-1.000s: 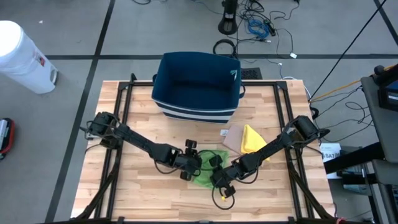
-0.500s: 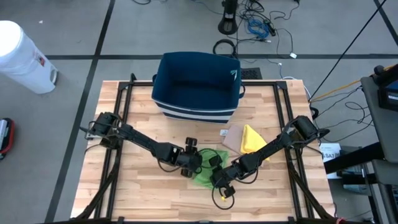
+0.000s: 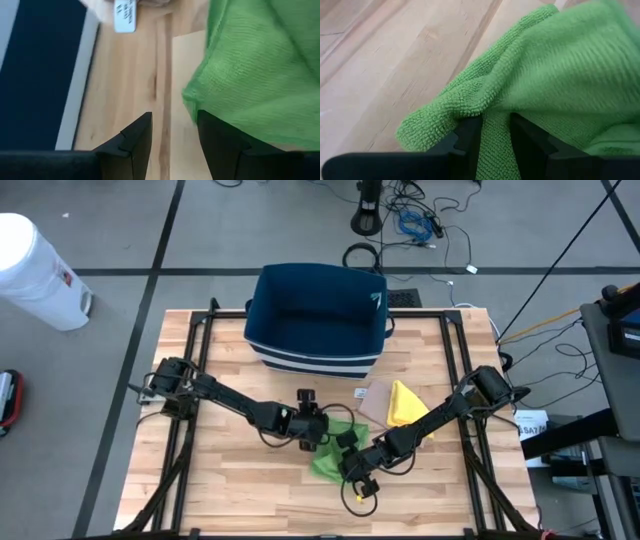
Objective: Fold towel
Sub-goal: Fold the green towel
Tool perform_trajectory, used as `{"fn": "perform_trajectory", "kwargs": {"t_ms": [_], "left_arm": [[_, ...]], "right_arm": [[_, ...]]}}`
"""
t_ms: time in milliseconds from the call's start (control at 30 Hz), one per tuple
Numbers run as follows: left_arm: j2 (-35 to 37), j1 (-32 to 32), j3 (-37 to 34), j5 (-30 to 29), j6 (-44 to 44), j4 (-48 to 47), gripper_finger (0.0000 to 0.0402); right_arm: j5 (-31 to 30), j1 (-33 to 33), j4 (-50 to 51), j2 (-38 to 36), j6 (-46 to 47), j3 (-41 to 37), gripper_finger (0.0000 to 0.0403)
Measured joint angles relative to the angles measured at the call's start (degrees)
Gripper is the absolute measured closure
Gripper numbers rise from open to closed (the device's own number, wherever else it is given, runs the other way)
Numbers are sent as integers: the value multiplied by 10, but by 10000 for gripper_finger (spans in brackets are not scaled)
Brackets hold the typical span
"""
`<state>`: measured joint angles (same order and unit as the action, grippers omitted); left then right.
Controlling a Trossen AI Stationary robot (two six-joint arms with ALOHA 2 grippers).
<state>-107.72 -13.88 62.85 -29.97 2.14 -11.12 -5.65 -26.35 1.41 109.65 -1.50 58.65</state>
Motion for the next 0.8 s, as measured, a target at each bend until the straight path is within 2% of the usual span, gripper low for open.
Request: {"fn": "perform_trajectory", "kwargs": {"t_ms": [167, 367, 433, 600, 700, 800], "left_arm": [[9, 1, 0, -32, -60, -30, 239], [35, -24, 0, -21, -79, -47, 239], [45, -36, 0, 11, -81, -42, 239], [48, -55, 0, 148, -112, 12, 239], [43, -55, 0, 158, -123, 19, 239], [42, -55, 0, 157, -135, 27, 239]], "right_arm": [[0, 0, 1, 0, 2, 0, 310], [-1, 0, 2, 0, -3, 0, 310], [-1, 0, 2, 0, -5, 0, 310], [-2, 0, 9, -6, -9, 0, 310], [-15, -1, 37, -28, -12, -1, 310], [-77, -6, 117, -61, -5, -1, 310]]}}
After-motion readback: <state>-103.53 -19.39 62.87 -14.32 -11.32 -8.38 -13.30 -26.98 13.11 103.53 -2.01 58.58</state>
